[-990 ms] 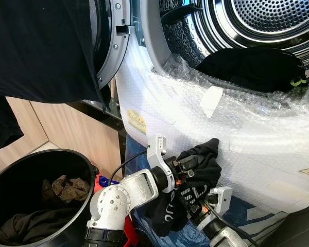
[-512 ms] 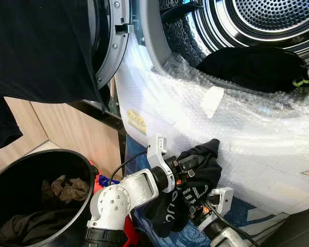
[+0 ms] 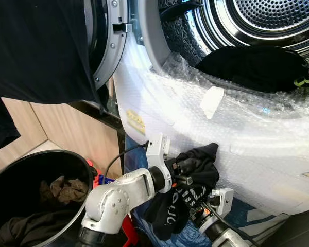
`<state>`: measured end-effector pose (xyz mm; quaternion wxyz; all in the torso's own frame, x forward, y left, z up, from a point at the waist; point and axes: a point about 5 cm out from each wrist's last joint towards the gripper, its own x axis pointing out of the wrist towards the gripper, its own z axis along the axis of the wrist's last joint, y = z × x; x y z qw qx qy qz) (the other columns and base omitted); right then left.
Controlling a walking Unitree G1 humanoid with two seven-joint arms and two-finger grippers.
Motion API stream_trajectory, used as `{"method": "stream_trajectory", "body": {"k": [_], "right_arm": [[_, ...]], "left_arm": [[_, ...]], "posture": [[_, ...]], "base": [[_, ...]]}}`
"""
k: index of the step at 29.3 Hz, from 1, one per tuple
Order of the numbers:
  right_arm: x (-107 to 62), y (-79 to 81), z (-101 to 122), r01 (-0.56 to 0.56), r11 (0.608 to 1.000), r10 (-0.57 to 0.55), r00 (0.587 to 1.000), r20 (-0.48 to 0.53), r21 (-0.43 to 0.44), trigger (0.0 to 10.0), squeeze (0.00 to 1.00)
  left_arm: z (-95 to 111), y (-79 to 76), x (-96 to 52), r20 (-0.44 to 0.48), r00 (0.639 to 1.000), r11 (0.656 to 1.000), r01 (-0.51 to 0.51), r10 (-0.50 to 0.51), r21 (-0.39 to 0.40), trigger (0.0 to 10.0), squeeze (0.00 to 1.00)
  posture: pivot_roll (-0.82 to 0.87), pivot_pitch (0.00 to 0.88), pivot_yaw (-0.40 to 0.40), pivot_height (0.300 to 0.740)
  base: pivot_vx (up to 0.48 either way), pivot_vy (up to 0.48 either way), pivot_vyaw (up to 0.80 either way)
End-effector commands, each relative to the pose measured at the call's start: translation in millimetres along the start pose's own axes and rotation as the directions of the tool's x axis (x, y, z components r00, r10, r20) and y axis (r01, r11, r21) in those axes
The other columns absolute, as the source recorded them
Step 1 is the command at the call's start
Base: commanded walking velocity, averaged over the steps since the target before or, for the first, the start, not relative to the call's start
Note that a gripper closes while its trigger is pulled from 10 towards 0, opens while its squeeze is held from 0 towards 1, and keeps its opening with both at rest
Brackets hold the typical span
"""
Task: Clothes washing
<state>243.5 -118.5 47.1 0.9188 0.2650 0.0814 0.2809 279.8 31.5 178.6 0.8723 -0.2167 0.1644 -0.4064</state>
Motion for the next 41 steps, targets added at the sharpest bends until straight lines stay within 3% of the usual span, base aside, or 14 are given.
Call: {"method": "stream_trajectory", "body": {"k": [1,2,8,16,19,23,26,28,31,33,35,36,37,41], "right_arm": [[0.8,3.9,5.6,-0.024,1.0,0.025,1.0,0.019,-0.014,0.0,0.0],[0.8,4.5,4.3,-0.028,1.0,0.028,1.0,0.013,-0.011,0.0,0.0],[1.7,6.0,1.7,-0.038,0.999,0.038,0.999,-0.001,-0.018,0.0,0.0],[-1.3,3.2,-1.3,-0.041,0.999,0.04,0.999,-0.026,-0.028,0.0,0.0],[-2.0,2.3,-2.3,-0.041,0.999,0.04,0.999,-0.032,-0.029,0.0,0.0],[-2.5,1.6,-3.4,-0.056,0.998,0.054,0.997,-0.048,-0.033,0.0,0.0],[-2.1,0.3,-0.9,-0.065,0.997,0.063,0.997,-0.046,-0.039,0.0,0.0],[-3.5,2.3,-2.2,-0.118,0.992,0.114,0.991,-0.075,-0.045,0.0,0.0],[-6.4,4.2,-5.6,-0.152,0.988,0.147,0.984,-0.101,-0.042,0.0,0.0],[-12.0,5.5,-7.5,-0.193,0.98,0.185,0.974,-0.132,-0.05,0.0,0.0],[-14.0,6.5,-8.4,-0.209,0.977,0.201,0.969,-0.142,-0.049,0.0,0.0],[-15.3,7.7,-8.5,-0.222,0.974,0.213,0.966,-0.146,-0.046,0.0,0.0],[-18.0,11.8,-8.0,-0.263,0.964,0.253,0.954,-0.163,-0.046,0.0,0.0],[-21.6,18.2,-4.8,-0.318,0.946,0.303,0.935,-0.182,-0.058,0.0,0.0]], "left_arm": [[1.9,-3.1,-3.2,0.01,1.0,0.997,0.004,-0.005,0.073,10.0,0.87],[4.0,-2.5,-5.4,0.018,1.0,0.995,0.002,-0.004,0.1,10.0,1.0],[6.6,6.7,-18.7,-0.02,0.998,0.972,-0.051,0.057,0.23,10.0,1.0],[24.5,12.8,-49.0,0.051,0.993,0.953,-0.121,0.111,0.279,10.0,1.0],[25.1,12.7,-53.0,0.046,0.992,0.946,-0.122,0.114,0.301,10.0,1.0],[30.2,19.9,-64.6,0.098,0.973,0.903,-0.232,0.21,0.362,10.0,1.0],[38.5,31.1,-72.8,0.182,0.93,0.832,-0.367,0.319,0.416,10.0,1.0],[35.8,49.7,-82.4,0.218,0.867,0.739,-0.496,0.447,0.456,10.0,1.0],[30.6,58.6,-86.7,0.218,0.834,0.69,-0.544,0.507,0.477,10.0,1.0],[20.1,73.8,-91.8,0.266,0.777,0.593,-0.614,0.57,0.521,10.0,1.0],[17.4,78.3,-93.3,0.29,0.76,0.57,-0.635,0.582,0.521,10.0,1.0],[13.5,82.8,-93.9,0.29,0.751,0.577,-0.648,0.594,0.496,10.0,0.78],[3.9,95.1,-96.1,0.294,0.718,0.562,-0.684,0.631,0.465,10.0,0.0],[-12.8,114.7,-100.4,0.292,0.664,0.475,-0.717,0.689,0.51,10.0,0.0]], "posture": [[0.04,0.059,-0.033,0.74],[0.04,0.059,-0.033,0.74],[0.05,0.049,-0.03,0.74],[0.07,0.043,-0.039,0.74],[0.08,0.041,-0.044,0.74],[0.08,0.037,-0.044,0.74],[0.1,0.035,-0.047,0.74],[0.1,0.03,-0.051,0.74],[0.11,0.022,-0.053,0.74],[0.11,0.011,-0.054,0.74],[0.11,0.0,-0.053,0.74],[0.11,0.0,-0.053,0.74],[0.11,0.0,-0.052,0.74],[0.1,0.0,-0.051,0.74]], "base": [[0.0,0.0,0.0],[0.0,0.0,0.0],[0.0,0.0,0.0],[0.0,0.0,0.0],[0.0,0.0,0.0],[0.0,0.0,0.0],[0.0,0.0,0.0],[0.0,0.0,0.0],[0.0,0.0,0.0],[0.0,0.0,0.0],[0.0,0.0,0.0],[0.0,0.0,0.0],[0.0,0.0,0.0],[0.0,0.0,0.0]]}}
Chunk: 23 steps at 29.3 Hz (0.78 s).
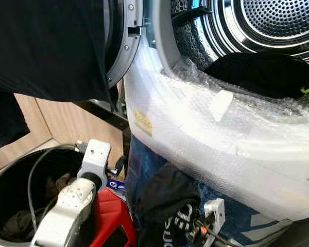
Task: Clothes washing
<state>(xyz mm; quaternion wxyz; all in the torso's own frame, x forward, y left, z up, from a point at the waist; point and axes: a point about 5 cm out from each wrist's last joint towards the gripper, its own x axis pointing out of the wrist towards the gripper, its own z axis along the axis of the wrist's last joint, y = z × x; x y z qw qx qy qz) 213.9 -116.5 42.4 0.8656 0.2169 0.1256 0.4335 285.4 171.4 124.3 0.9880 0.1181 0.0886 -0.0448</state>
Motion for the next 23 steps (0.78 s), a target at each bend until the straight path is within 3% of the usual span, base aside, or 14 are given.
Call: {"method": "stream_trajectory", "body": {"k": [1,5,8,13,15,16,18,19,23], "right_arm": [[-0.8,9.1,14.2,-0.062,0.997,0.063,0.998,0.024,-0.05,0.0,0.0],[-3.4,18.7,24.5,-0.113,0.99,0.116,0.993,0.032,-0.089,0.0,0.0],[0.1,31.2,52.8,-0.16,0.973,0.176,0.98,0.088,-0.169,0.0,0.0],[0.1,46.9,72.4,-0.244,0.947,0.273,0.954,0.124,-0.209,0.0,0.0],[-0.5,52.3,76.4,-0.274,0.936,0.305,0.945,0.121,-0.22,0.0,0.0],[-1.7,56.8,80.2,-0.296,0.927,0.329,0.937,0.117,-0.232,0.0,0.0],[-2.3,57.9,83.7,-0.298,0.925,0.333,0.934,0.127,-0.237,0.0,0.0],[-1.8,58.8,88.4,-0.294,0.926,0.333,0.932,0.146,-0.236,0.0,0.0],[-1.3,60.2,93.8,-0.29,0.925,0.332,0.931,0.15,-0.245,0.0,0.0]], "left_arm": [[-19.8,5.7,2.4,-0.024,0.997,0.997,-0.071,0.072,0.027,10.0,0.0],[-39.2,15.9,2.6,-0.053,0.987,0.988,-0.15,0.152,0.027,10.0,0.0],[-64.2,24.3,-0.1,-0.118,0.976,0.982,-0.178,0.185,0.069,10.0,0.0],[-67.5,23.8,1.2,-0.105,0.975,0.98,-0.188,0.194,0.066,10.0,0.0],[-64.8,22.0,2.2,-0.075,0.976,0.977,-0.198,0.203,0.075,10.0,0.0],[-54.9,22.3,2.2,0.019,0.972,0.969,-0.237,0.236,0.064,10.0,0.0],[-43.9,24.7,0.6,0.101,0.956,0.958,-0.281,0.274,0.062,10.0,0.0],[-36.1,29.4,-2.6,0.172,0.928,0.938,-0.343,0.331,0.048,10.0,0.0],[-35.4,34.6,-9.5,0.213,0.898,0.916,-0.4,0.385,0.032,10.0,0.0]], "posture": [[0.09,0.0,-0.051,0.74],[0.08,0.0,-0.049,0.74],[0.06,0.0,-0.04,0.74],[0.06,0.0,-0.038,0.74],[0.07,0.0,-0.039,0.74],[0.07,0.0,-0.039,0.74],[0.07,0.0,-0.039,0.74],[0.07,0.0,-0.038,0.74],[0.07,0.0,-0.037,0.74]], "base": [[0.0,0.0,0.0],[0.0,0.0,0.0],[0.0,0.0,0.0],[0.0,0.0,0.0],[0.0,0.0,0.0],[0.0,0.0,0.0],[0.0,0.0,0.0],[0.0,0.0,0.0],[0.0,0.0,0.0]]}}
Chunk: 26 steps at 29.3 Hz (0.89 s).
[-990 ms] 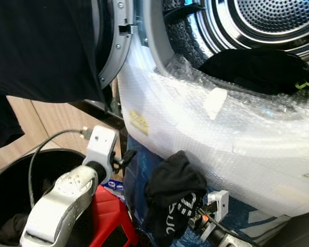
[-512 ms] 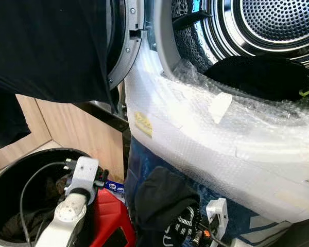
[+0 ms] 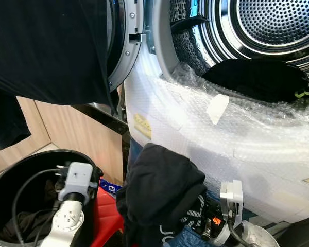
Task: Clothes washing
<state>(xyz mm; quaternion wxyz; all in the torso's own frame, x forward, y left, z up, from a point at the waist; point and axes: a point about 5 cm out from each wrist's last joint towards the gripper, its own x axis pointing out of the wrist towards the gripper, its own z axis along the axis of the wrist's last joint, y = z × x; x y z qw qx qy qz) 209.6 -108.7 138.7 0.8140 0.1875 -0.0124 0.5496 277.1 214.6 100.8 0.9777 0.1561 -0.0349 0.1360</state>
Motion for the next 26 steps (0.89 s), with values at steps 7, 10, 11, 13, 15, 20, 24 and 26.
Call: {"method": "stream_trajectory", "body": {"k": [7,10,11,13,15,20,24,26], "right_arm": [[3.8,11.1,47.3,-0.073,0.992,0.085,0.988,0.128,-0.1,0.0,0.0],[6.1,13.3,56.6,-0.091,0.989,0.109,0.982,0.155,-0.118,0.0,0.0],[7.4,13.9,58.3,-0.096,0.988,0.115,0.981,0.156,-0.124,0.0,0.0],[8.6,15.5,58.4,-0.105,0.987,0.123,0.981,0.152,-0.123,0.0,0.0],[8.3,15.1,57.6,-0.1,0.988,0.117,0.982,0.147,-0.121,0.0,0.0],[8.6,10.6,62.2,-0.061,0.992,0.079,0.981,0.177,-0.108,0.0,0.0],[15.3,6.9,73.7,-0.045,0.991,0.072,0.975,0.21,-0.127,0.0,0.0],[18.2,5.9,79.7,-0.037,0.991,0.068,0.969,0.237,-0.13,0.0,0.0]], "left_arm": [[-13.4,4.4,-13.6,-0.002,1.0,0.999,-0.031,0.031,0.037,10.0,0.0],[-9.8,10.6,-15.6,0.024,0.996,0.995,-0.092,0.091,0.029,10.0,0.0],[-6.7,14.9,-17.4,0.038,0.991,0.992,-0.125,0.124,0.019,10.0,0.0],[-4.3,21.4,-22.9,0.059,0.985,0.986,-0.165,0.163,0.034,10.0,0.0],[-3.9,27.9,-27.7,0.053,0.978,0.978,-0.205,0.204,0.029,10.0,0.0],[-11.0,40.3,-34.2,0.01,0.966,0.966,-0.258,0.258,0.008,10.0,0.0],[-23.8,42.7,-29.7,-0.067,0.968,0.97,-0.244,0.243,-0.005,10.0,0.0],[-21.9,48.6,-24.6,-0.036,0.965,0.965,-0.256,0.258,0.053,10.0,0.0]], "posture": [[0.08,0.0,-0.041,0.74],[0.09,0.0,-0.042,0.74],[0.09,0.0,-0.042,0.74],[0.09,0.001,-0.04,0.74],[0.09,0.005,-0.042,0.74],[0.1,0.007,-0.043,0.74],[0.11,0.008,-0.05,0.74],[0.11,0.008,-0.051,0.74]], "base": [[0.0,0.0,0.0],[0.0,0.0,0.0],[0.0,0.0,0.0],[0.0,0.0,0.0],[0.0,0.0,0.0],[0.0,0.0,0.0],[0.0,0.0,0.0],[0.0,0.0,0.0]]}}
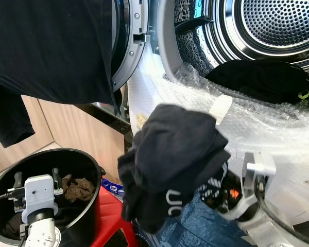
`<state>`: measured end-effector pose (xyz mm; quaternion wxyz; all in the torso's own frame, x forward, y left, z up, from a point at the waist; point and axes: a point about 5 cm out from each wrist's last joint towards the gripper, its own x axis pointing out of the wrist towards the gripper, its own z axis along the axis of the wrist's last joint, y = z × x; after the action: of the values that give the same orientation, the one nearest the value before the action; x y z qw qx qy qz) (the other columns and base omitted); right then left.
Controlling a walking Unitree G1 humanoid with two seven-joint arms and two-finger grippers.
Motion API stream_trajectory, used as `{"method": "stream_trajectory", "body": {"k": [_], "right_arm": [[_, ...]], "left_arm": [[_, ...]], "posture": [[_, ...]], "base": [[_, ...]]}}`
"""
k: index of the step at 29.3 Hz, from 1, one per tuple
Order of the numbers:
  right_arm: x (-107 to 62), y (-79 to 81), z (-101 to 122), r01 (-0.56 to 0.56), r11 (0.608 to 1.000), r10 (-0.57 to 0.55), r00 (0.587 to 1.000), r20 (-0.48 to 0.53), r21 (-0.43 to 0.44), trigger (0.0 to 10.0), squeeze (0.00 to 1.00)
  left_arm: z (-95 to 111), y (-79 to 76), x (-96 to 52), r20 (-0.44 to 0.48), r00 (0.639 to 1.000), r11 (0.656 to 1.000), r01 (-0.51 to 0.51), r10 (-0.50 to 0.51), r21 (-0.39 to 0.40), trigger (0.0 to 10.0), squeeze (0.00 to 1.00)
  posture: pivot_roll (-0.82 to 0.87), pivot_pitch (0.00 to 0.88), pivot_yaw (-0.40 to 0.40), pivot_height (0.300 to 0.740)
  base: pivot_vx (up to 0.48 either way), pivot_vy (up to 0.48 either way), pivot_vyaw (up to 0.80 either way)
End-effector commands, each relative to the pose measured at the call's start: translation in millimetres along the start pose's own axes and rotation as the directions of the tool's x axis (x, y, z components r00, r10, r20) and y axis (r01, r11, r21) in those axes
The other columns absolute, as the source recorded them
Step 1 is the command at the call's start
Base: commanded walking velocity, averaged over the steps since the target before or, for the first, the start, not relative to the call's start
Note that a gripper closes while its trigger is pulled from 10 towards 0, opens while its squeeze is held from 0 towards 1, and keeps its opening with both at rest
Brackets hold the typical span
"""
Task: Clothes washing
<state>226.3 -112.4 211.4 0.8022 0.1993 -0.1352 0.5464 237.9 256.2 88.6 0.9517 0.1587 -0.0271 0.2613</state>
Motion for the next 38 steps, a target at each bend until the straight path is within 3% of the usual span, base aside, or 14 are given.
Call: {"method": "stream_trajectory", "body": {"k": [1,5,6,9,13,25,32,34,38], "right_arm": [[1.5,0.0,9.2,0.001,1.0,-0.001,0.999,0.033,-0.016,0.0,0.0],[6.1,-2.1,13.5,0.019,0.999,-0.017,0.999,0.045,-0.035,0.0,0.0],[6.9,-2.7,14.9,0.024,0.999,-0.022,0.999,0.05,-0.04,0.0,0.0],[13.1,-0.8,26.5,0.009,0.998,-0.004,0.995,0.096,-0.056,0.0,0.0],[23.7,5.8,43.0,-0.085,0.995,0.094,0.98,0.173,-0.06,0.0,0.0],[42.5,2.5,74.6,-0.203,0.972,0.224,0.952,0.208,-0.116,0.0,0.0],[63.8,-12.0,92.9,-0.196,0.961,0.234,0.953,0.191,-0.196,0.0,0.0],[76.6,-25.9,104.8,-0.137,0.949,0.196,0.962,0.192,-0.283,0.0,0.0],[92.4,-37.1,125.8,-0.092,0.928,0.179,0.96,0.215,-0.361,0.0,0.0]], "left_arm": [[2.4,4.1,7.9,0.02,1.0,0.999,-0.013,0.012,0.041,10.0,0.0],[15.7,4.0,14.0,0.165,0.978,0.972,0.091,-0.128,0.216,10.0,0.0],[16.3,5.7,13.8,0.17,0.977,0.971,0.091,-0.13,0.22,10.0,0.0],[14.9,10.1,13.6,0.158,0.982,0.977,0.071,-0.104,0.2,10.0,0.0],[15.0,-0.5,10.9,0.163,0.979,0.979,0.095,-0.125,0.181,10.0,0.0],[13.6,-8.9,10.3,0.153,0.978,0.98,0.117,-0.142,0.159,10.0,0.0],[16.5,-15.1,12.9,0.161,0.975,0.98,0.131,-0.155,0.151,10.0,0.0],[16.9,-15.7,12.7,0.162,0.975,0.981,0.13,-0.153,0.144,10.0,0.0],[16.2,-17.9,11.9,0.159,0.974,0.981,0.139,-0.16,0.139,10.0,0.0]], "posture": [[0.11,0.008,-0.053,0.74],[0.12,0.012,-0.054,0.74],[0.12,0.012,-0.054,0.74],[0.13,0.015,-0.055,0.74],[0.13,0.016,-0.056,0.74],[0.13,0.007,-0.052,0.74],[0.12,0.001,-0.046,0.74],[0.12,0.0,-0.042,0.74],[0.12,0.0,-0.038,0.74]], "base": [[0.0,0.0,0.0],[0.0,0.0,0.0],[0.0,0.0,0.0],[0.0,0.0,0.0],[0.0,0.0,0.0],[0.0,0.0,0.0],[0.0,0.0,0.0],[0.0,0.0,0.0],[0.0,0.0,0.0]]}}
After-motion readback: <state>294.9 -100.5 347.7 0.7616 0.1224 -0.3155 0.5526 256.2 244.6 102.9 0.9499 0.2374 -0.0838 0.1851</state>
